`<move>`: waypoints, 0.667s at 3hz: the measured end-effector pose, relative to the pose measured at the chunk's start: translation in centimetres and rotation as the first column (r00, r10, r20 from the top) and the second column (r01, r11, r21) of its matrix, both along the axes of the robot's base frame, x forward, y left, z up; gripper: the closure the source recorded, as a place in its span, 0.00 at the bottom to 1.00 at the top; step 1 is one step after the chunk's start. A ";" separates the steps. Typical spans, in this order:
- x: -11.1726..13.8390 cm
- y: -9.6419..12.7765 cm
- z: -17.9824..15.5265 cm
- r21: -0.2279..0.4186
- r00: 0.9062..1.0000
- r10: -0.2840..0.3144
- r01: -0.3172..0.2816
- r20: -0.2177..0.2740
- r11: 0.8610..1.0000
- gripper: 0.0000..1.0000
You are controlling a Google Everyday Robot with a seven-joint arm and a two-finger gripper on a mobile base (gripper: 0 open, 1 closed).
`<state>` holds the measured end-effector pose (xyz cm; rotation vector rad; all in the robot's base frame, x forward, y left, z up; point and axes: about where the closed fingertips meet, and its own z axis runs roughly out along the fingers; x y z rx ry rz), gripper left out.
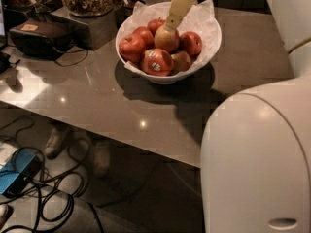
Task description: Pick apple from white bowl
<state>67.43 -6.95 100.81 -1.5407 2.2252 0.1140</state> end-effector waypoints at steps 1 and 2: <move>0.4 0.0 -0.5 -0.010 1.000 -0.001 0.001 -0.006 1.000 0.32; 0.7 0.2 -1.0 -0.019 1.000 0.002 -0.002 -0.013 1.000 0.31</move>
Offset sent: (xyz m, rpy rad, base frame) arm -0.0162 -0.0131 -0.0131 -0.0798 0.1200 0.0195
